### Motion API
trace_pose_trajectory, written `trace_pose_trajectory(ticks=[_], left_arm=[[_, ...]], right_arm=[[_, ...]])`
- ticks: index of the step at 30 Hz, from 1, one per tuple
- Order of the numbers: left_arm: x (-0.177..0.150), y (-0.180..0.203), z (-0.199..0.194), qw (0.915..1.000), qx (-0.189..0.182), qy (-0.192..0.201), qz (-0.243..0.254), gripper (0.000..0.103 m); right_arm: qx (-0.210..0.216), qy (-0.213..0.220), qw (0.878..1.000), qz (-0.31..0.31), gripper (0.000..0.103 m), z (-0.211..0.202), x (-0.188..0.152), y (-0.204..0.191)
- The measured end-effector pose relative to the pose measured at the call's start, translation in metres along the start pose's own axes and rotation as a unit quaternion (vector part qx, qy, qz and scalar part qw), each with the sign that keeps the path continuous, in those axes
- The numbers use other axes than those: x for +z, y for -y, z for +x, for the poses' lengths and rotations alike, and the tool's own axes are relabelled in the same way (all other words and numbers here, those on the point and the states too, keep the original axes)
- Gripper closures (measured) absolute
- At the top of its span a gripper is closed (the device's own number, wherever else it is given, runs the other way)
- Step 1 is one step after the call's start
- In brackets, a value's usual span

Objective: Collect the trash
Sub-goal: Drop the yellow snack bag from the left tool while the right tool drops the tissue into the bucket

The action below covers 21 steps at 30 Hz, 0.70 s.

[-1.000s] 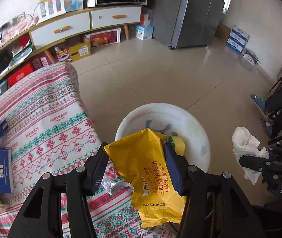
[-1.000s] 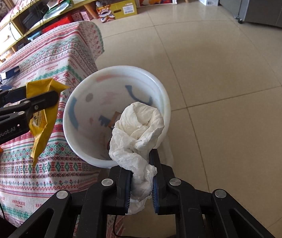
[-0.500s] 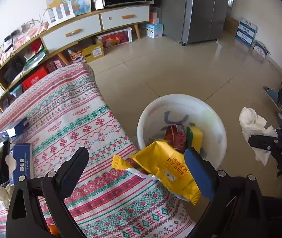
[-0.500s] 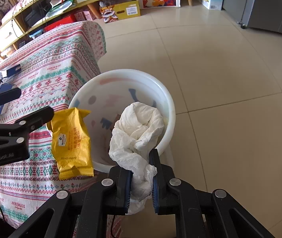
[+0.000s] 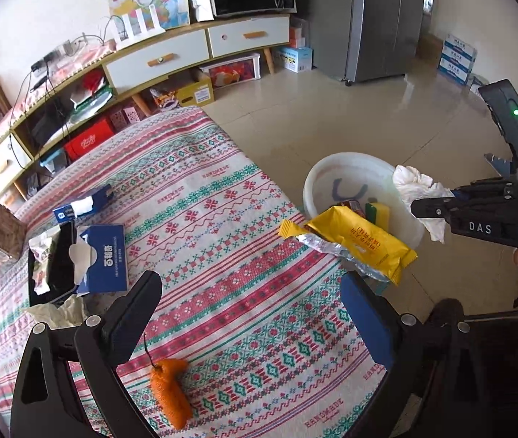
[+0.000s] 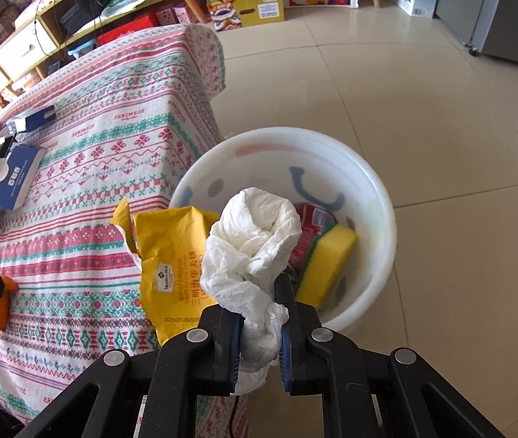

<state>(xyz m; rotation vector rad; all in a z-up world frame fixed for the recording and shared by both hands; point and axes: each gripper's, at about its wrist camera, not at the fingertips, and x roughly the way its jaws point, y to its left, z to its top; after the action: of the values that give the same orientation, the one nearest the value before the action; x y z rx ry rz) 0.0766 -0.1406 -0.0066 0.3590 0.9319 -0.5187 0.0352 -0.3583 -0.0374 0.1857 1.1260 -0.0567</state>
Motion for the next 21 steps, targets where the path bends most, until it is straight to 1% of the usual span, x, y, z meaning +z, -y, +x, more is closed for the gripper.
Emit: trace_pose_trajectory(ticks=[2,3,5,7,8,9,12,15,21], left_arm=[[-0.008,-0.010,-0.002,1.0000,0.001,0.002,-0.007,0.004],[-0.010,-0.014,-0.003,0.9999,0.002,0.004,-0.011,0.004],[-0.015,-0.021,-0.002,0.9998,0.001,0.004,-0.020,0.004],[-0.017,-0.028,-0.001,0.9996,-0.008,-0.002,-0.028,0.004],[-0.018,-0.030,-0.002,0.9995,-0.012,-0.003,-0.030,0.004],[-0.018,-0.032,-0.003,0.9994,-0.015,-0.002,-0.031,0.004],[-0.020,-0.038,-0.006,0.9993,-0.016,0.000,-0.033,0.004],[-0.021,-0.045,-0.006,0.9991,-0.017,-0.004,-0.040,0.004],[-0.025,-0.058,-0.006,0.9986,-0.016,-0.009,-0.050,0.004]], right_arm=[[-0.006,-0.004,1.000,-0.001,0.088,0.006,0.002,-0.004],[-0.008,-0.007,1.000,0.000,0.085,0.010,0.004,-0.005],[-0.019,-0.012,1.000,0.004,0.085,0.016,0.006,-0.005],[-0.033,-0.015,0.999,0.008,0.064,0.021,0.009,-0.005],[-0.036,-0.018,0.999,0.015,0.044,0.023,0.010,-0.003],[-0.034,-0.018,0.999,0.023,0.036,0.024,0.010,-0.002],[-0.022,-0.017,0.999,0.030,0.036,0.024,0.013,-0.004],[-0.014,-0.021,1.000,0.011,0.031,0.025,0.012,-0.018],[0.010,-0.037,0.999,-0.032,0.029,0.034,0.010,-0.052]])
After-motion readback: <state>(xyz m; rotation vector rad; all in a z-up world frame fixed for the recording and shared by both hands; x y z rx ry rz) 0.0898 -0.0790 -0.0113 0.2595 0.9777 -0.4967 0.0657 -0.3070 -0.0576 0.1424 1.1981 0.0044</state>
